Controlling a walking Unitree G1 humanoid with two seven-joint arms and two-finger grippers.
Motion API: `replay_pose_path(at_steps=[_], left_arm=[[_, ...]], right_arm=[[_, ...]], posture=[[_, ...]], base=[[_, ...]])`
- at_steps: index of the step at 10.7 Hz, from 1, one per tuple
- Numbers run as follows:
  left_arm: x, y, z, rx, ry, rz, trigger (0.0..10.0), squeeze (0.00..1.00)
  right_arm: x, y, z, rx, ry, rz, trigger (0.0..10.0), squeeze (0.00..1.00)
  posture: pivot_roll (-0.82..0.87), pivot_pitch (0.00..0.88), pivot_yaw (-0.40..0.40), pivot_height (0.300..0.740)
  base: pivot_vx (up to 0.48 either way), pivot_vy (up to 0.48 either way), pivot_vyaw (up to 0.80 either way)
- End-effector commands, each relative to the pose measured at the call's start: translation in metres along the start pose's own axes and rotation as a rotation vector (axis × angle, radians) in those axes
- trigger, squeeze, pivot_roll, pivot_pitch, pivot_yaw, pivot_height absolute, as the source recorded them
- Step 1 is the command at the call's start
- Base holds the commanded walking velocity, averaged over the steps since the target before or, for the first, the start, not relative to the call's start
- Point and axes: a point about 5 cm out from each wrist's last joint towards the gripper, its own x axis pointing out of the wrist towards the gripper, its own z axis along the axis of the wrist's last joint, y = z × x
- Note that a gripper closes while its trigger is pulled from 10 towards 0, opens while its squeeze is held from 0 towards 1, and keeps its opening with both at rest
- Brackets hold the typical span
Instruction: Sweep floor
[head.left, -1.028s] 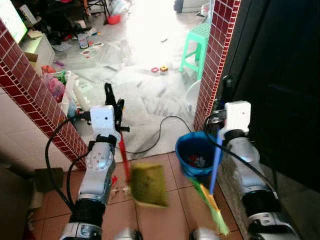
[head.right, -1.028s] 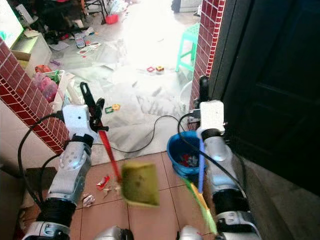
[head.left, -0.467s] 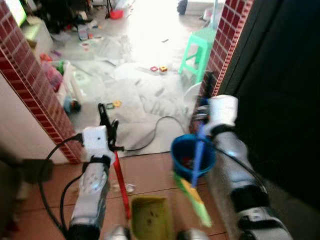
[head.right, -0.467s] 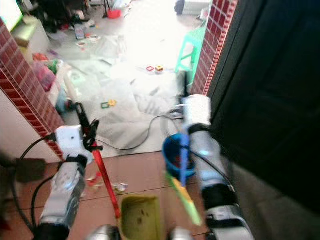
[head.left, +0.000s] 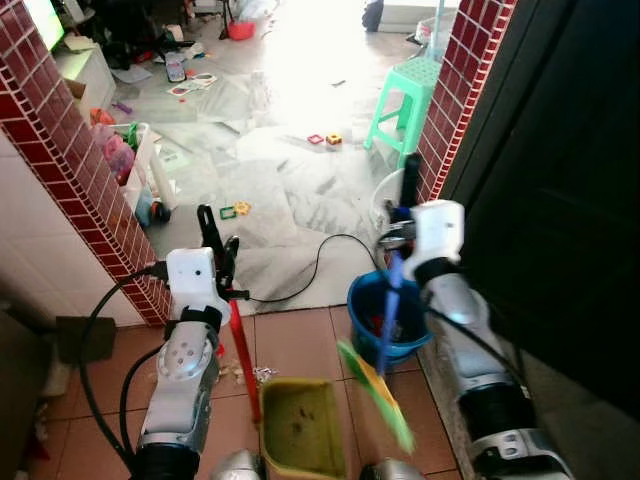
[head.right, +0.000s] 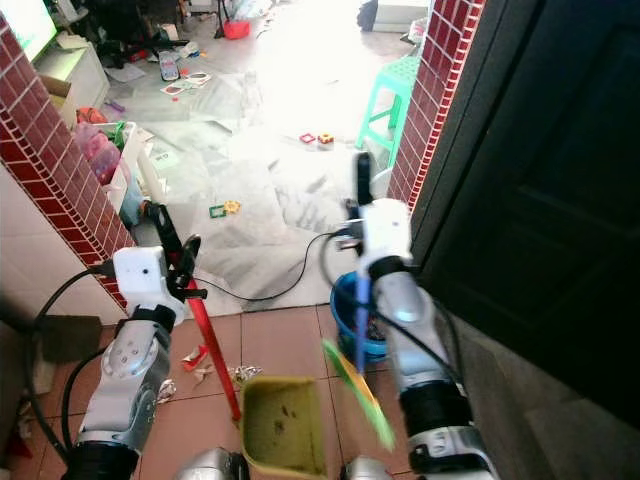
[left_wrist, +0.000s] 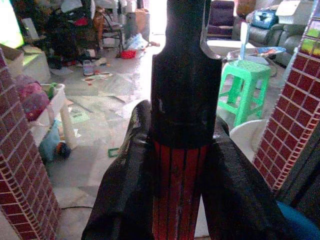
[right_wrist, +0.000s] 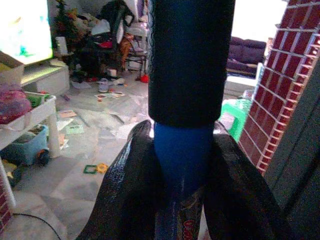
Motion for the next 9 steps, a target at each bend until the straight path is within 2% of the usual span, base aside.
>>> replay_pose_path(at_steps=[1, 4, 6, 8, 9], left_arm=[[0.004, -0.004, 0.016, -0.01, -0.061, -0.032, 10.0, 0.0], [0.011, -0.009, 0.025, -0.013, -0.077, -0.055, 10.0, 0.0], [0.026, -0.018, 0.051, -0.042, -0.153, -0.065, 10.0, 0.0], [0.03, -0.027, 0.066, -0.05, -0.196, -0.075, 10.0, 0.0], [0.032, -0.026, 0.066, -0.043, -0.194, -0.057, 10.0, 0.0]], right_arm=[[0.004, -0.001, 0.015, 0.003, -0.058, -0.011, 10.0, 0.0], [0.006, -0.001, 0.019, -0.004, -0.065, -0.002, 10.0, 0.0], [0.008, 0.0, 0.021, -0.057, -0.083, -0.011, 10.0, 0.0], [0.009, 0.003, 0.024, -0.067, -0.096, -0.001, 10.0, 0.0], [0.008, 0.006, 0.031, -0.139, -0.144, 0.035, 10.0, 0.0]], posture=[[-0.08, 0.0, 0.033, 0.74], [-0.09, 0.0, 0.033, 0.74], [-0.09, 0.0, 0.038, 0.74], [-0.09, 0.0, 0.045, 0.74], [-0.09, 0.0, 0.046, 0.74]], base=[[0.0, 0.469, -0.69], [0.0, 0.465, 0.0], [0.0, 0.465, 0.0], [0.0, 0.465, 0.69], [0.0, 0.461, 0.8]])
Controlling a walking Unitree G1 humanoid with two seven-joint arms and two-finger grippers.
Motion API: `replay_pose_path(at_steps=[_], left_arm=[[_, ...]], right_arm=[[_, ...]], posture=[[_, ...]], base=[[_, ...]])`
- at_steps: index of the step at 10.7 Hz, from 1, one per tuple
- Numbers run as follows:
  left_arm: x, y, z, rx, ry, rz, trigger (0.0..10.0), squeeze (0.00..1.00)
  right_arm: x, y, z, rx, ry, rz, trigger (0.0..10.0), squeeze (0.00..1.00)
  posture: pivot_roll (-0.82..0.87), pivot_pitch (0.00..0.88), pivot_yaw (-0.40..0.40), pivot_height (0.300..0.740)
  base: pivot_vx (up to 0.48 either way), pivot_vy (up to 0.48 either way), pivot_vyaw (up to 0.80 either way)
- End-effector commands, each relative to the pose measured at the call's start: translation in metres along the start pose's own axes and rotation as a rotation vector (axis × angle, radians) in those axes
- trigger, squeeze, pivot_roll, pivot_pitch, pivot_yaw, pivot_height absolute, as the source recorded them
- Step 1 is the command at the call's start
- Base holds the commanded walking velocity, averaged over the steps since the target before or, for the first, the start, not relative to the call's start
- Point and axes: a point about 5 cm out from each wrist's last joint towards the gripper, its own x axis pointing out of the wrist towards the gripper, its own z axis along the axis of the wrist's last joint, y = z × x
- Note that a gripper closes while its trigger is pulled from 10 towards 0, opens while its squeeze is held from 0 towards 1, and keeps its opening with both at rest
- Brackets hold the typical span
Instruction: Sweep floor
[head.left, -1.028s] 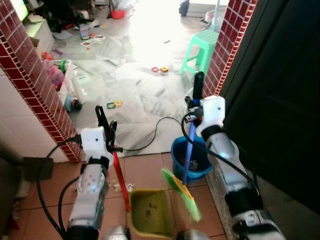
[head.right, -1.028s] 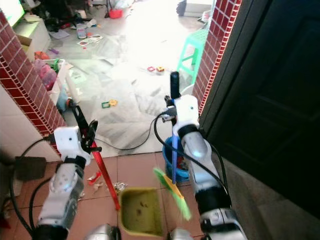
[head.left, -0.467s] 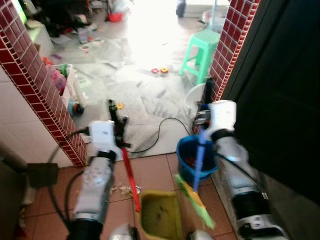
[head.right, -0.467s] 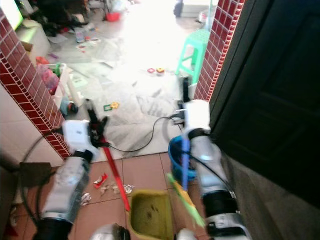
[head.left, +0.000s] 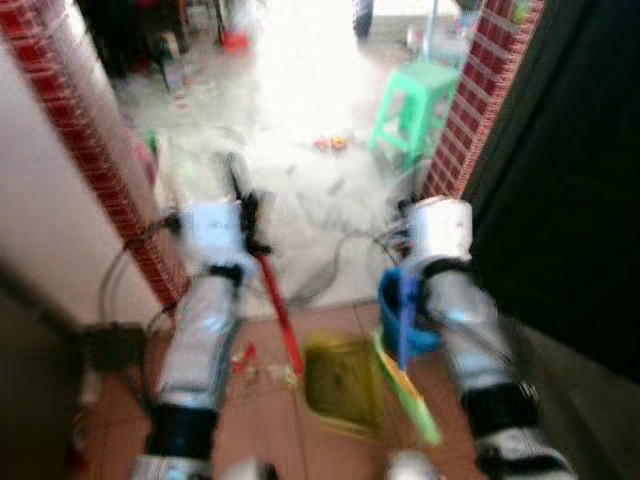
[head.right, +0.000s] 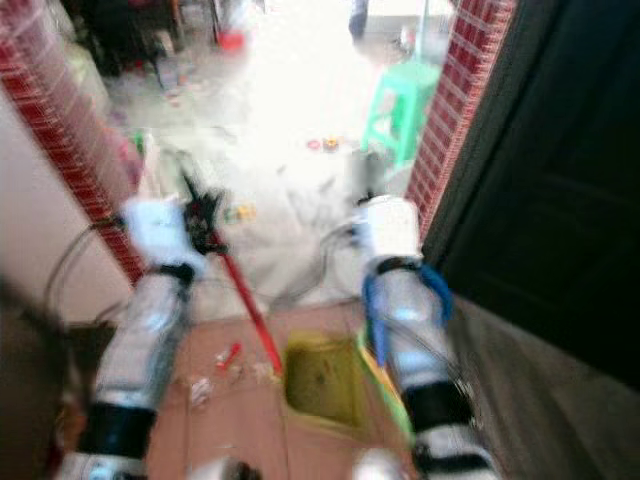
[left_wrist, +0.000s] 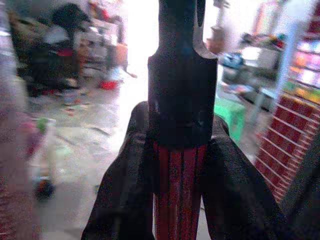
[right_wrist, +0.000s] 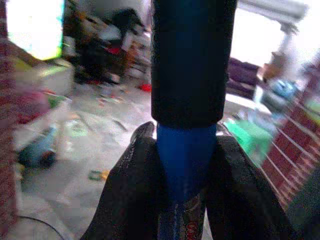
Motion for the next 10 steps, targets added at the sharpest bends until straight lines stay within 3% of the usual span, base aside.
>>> replay_pose_path(at_steps=[1, 3, 5, 8, 10], left_arm=[[0.005, -0.002, 0.013, 0.025, -0.054, 0.002, 10.0, 0.0], [0.004, 0.0, 0.014, 0.028, -0.049, 0.011, 10.0, 0.0], [0.001, 0.006, 0.013, 0.068, -0.07, 0.042, 10.0, 0.0], [-0.008, 0.015, -0.006, 0.049, 0.015, 0.06, 10.0, 0.0], [-0.015, 0.021, -0.016, 0.035, 0.035, 0.097, 10.0, 0.0]], right_arm=[[0.006, -0.003, 0.02, -0.013, -0.095, -0.007, 10.0, 0.0], [0.006, -0.001, 0.018, -0.013, -0.089, -0.003, 10.0, 0.0], [0.009, 0.0, 0.019, -0.018, -0.09, 0.001, 10.0, 0.0], [0.006, -0.004, 0.016, -0.036, -0.08, -0.008, 10.0, 0.0], [0.01, -0.007, 0.021, -0.078, -0.087, -0.006, 10.0, 0.0]], posture=[[-0.09, 0.0, 0.044, 0.74], [-0.08, 0.0, 0.038, 0.74], [-0.08, 0.0, 0.038, 0.74], [-0.08, 0.0, 0.028, 0.74], [-0.07, 0.0, -0.024, 0.74]], base=[[0.0, 0.458, 0.71], [0.0, 0.458, 0.58], [0.0, 0.0, 0.0], [0.0, 0.0, 0.0], [0.0, 0.0, 0.0]])
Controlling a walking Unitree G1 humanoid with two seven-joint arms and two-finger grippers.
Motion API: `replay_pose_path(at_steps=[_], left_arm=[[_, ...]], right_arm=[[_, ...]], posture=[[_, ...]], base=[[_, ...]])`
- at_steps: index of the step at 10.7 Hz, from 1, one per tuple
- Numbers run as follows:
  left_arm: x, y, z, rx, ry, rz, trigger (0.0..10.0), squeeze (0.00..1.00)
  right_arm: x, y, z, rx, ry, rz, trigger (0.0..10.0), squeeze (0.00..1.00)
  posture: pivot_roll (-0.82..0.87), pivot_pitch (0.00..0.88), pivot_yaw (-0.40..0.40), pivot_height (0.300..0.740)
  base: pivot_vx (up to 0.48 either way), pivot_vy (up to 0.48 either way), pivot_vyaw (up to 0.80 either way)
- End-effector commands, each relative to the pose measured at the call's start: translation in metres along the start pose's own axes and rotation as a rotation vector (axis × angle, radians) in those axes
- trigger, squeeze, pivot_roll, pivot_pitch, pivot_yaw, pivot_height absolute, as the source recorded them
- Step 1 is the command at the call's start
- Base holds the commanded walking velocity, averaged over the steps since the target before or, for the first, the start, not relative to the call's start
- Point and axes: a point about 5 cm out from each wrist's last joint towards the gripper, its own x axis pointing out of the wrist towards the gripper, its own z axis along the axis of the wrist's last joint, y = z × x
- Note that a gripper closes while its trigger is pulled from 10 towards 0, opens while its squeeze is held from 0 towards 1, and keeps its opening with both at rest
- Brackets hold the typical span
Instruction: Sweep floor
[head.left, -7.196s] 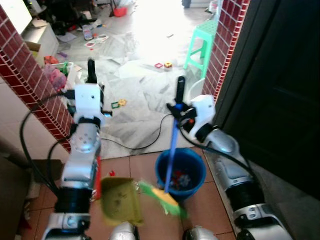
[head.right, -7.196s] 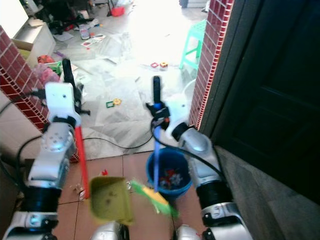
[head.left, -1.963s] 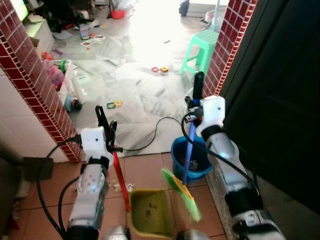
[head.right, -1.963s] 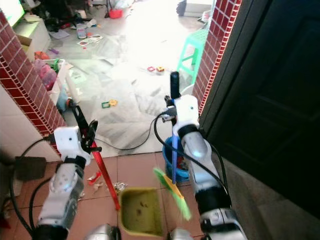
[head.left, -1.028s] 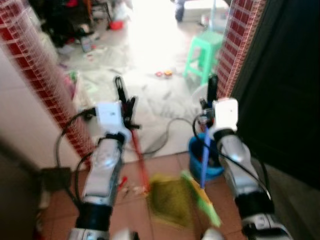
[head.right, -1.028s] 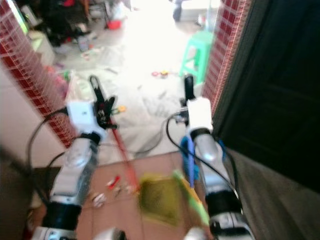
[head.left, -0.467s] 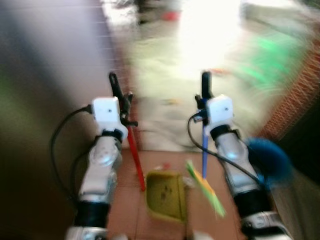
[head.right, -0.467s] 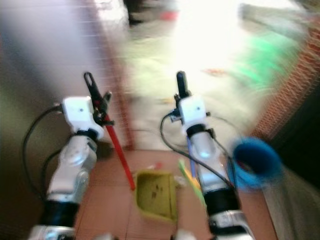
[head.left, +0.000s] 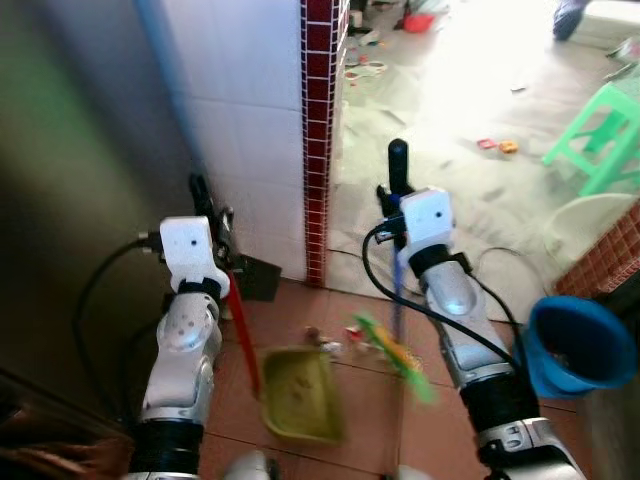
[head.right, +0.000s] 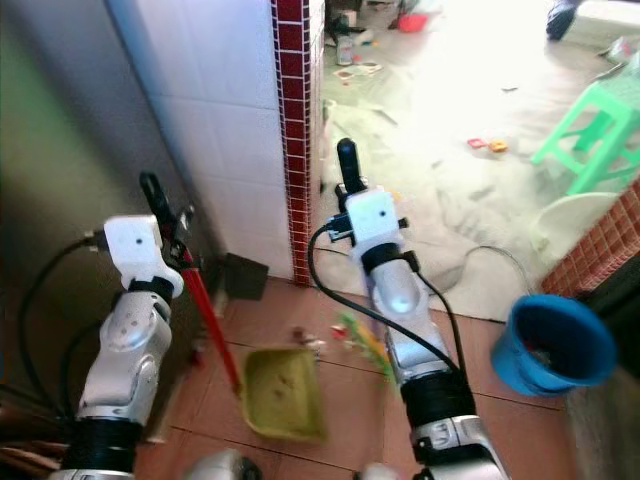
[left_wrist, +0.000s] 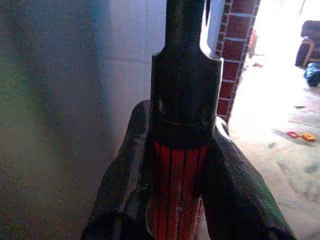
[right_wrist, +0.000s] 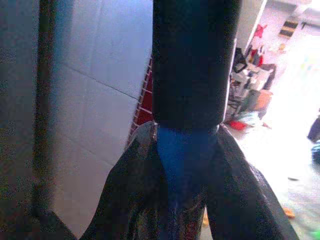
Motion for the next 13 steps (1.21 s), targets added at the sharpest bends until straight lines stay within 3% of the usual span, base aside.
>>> replay_pose_path(at_steps=[1, 2, 5, 7, 10, 13], left_arm=[[0.002, -0.002, 0.006, 0.001, -0.04, -0.004, 10.0, 0.0], [0.001, 0.002, 0.008, 0.1, -0.064, 0.005, 10.0, 0.0], [0.002, 0.015, -0.001, 0.08, -0.028, 0.063, 10.0, 0.0], [0.007, 0.001, 0.002, 0.049, -0.033, -0.004, 10.0, 0.0], [0.007, -0.006, 0.001, 0.019, -0.039, -0.035, 10.0, 0.0], [0.006, -0.009, 0.002, 0.007, -0.046, -0.058, 10.0, 0.0]], right_arm=[[0.008, -0.007, 0.016, -0.045, -0.06, -0.01, 10.0, 0.0], [0.011, -0.006, 0.019, -0.056, -0.071, -0.002, 10.0, 0.0], [0.018, -0.006, 0.031, -0.062, -0.141, -0.051, 10.0, 0.0], [0.017, -0.007, 0.021, -0.061, -0.097, -0.084, 10.0, 0.0], [0.016, -0.006, 0.019, -0.037, -0.087, -0.089, 10.0, 0.0], [0.018, -0.005, 0.018, -0.026, -0.078, -0.08, 10.0, 0.0]], posture=[[-0.06, 0.0, -0.034, 0.74], [-0.06, 0.0, -0.026, 0.74], [-0.07, 0.0, 0.032, 0.74], [-0.08, 0.0, 0.048, 0.74], [-0.09, 0.0, 0.052, 0.74], [-0.09, 0.005, 0.048, 0.74]], base=[[0.0, 0.0, 0.0], [0.0, 0.0, 0.0], [0.0, 0.0, 0.21], [0.0, 0.0, 0.59], [0.0, 0.0, -0.8], [0.335, 0.0, -0.42]])
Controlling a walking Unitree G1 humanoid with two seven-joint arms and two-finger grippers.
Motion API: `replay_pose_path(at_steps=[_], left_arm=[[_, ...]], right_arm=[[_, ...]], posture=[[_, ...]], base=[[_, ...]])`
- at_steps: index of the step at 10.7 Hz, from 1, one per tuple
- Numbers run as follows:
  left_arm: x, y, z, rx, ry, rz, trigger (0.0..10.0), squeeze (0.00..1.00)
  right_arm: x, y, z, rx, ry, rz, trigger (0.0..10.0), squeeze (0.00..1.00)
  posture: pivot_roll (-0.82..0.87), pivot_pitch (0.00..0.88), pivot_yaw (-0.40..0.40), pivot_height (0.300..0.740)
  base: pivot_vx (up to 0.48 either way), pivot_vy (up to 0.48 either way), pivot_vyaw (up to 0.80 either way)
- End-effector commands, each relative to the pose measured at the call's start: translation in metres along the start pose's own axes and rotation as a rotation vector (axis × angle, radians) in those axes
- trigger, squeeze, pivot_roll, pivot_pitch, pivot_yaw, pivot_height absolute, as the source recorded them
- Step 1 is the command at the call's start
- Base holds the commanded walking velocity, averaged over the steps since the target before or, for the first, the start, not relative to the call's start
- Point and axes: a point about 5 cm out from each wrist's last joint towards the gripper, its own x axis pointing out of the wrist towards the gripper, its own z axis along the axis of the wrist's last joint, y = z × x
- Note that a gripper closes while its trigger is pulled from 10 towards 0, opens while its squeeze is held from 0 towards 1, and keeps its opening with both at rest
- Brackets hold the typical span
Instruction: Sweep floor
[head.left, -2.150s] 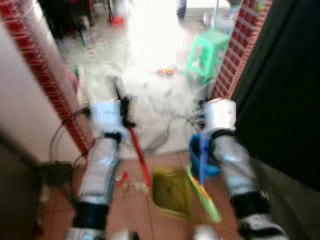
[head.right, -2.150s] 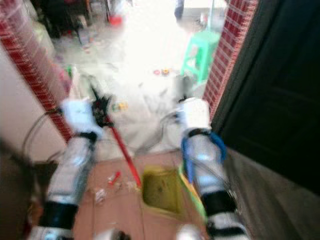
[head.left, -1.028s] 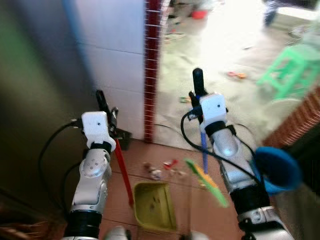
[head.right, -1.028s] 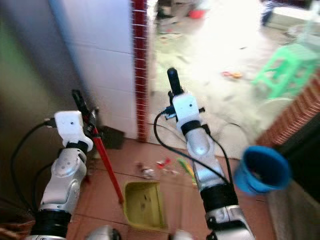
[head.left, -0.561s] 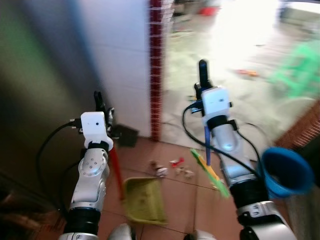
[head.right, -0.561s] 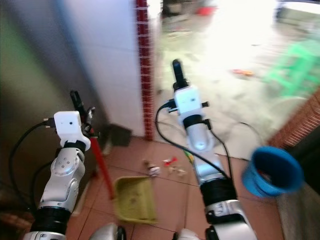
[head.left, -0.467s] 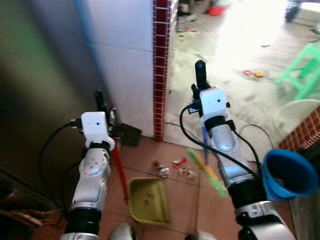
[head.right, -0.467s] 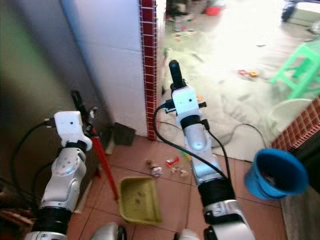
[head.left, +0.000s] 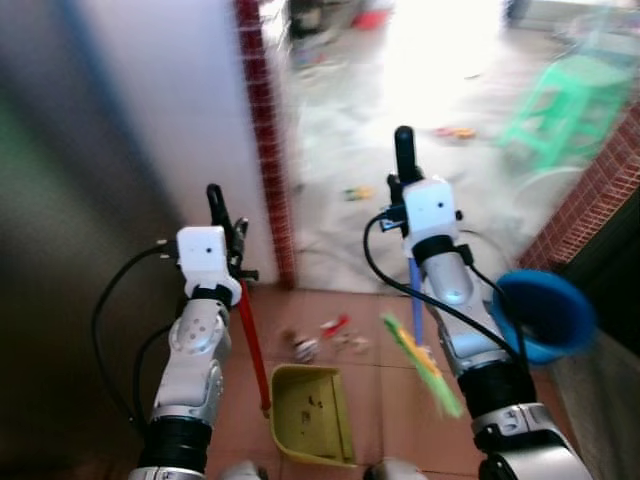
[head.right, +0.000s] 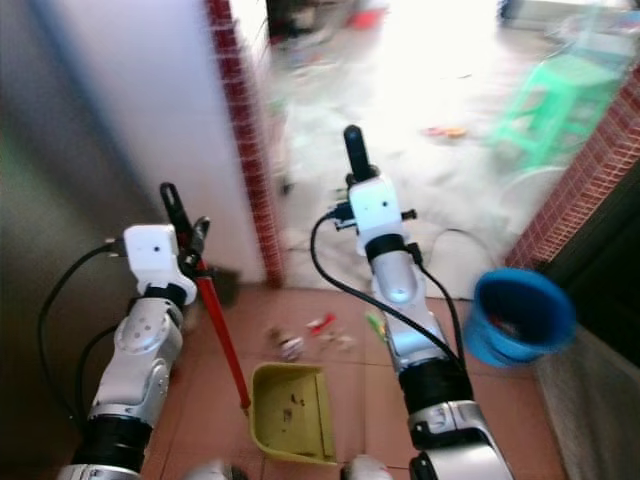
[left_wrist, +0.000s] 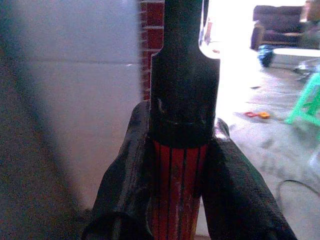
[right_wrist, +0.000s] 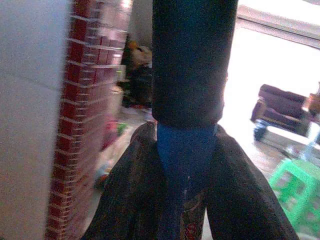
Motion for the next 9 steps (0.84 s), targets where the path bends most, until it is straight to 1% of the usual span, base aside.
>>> replay_pose_path(at_steps=[1, 3, 5, 7, 9], left_arm=[[0.004, -0.004, 0.015, -0.004, -0.073, -0.02, 10.0, 0.0], [0.005, -0.008, 0.015, -0.011, -0.074, -0.035, 10.0, 0.0], [0.005, -0.011, 0.015, -0.016, -0.075, -0.047, 10.0, 0.0], [0.006, -0.014, 0.015, -0.016, -0.073, -0.06, 10.0, 0.0], [0.006, -0.015, 0.016, -0.015, -0.076, -0.063, 10.0, 0.0]], right_arm=[[0.006, -0.002, 0.015, -0.019, -0.069, 0.005, 10.0, 0.0], [0.006, -0.002, 0.016, -0.019, -0.075, 0.009, 10.0, 0.0], [0.006, -0.001, 0.017, -0.01, -0.08, 0.013, 10.0, 0.0], [0.007, 0.002, 0.02, 0.021, -0.093, 0.03, 10.0, 0.0], [0.009, 0.003, 0.025, 0.021, -0.113, 0.034, 10.0, 0.0]], posture=[[-0.09, 0.007, 0.044, 0.74], [-0.09, 0.01, 0.044, 0.74], [-0.09, 0.011, 0.045, 0.74], [-0.09, 0.012, 0.044, 0.74], [-0.09, 0.013, 0.041, 0.74]], base=[[0.36, 0.0, -0.8], [0.364, 0.0, -0.73], [0.366, 0.0, -0.55], [0.306, 0.0, 0.0], [0.261, 0.0, 0.0]])
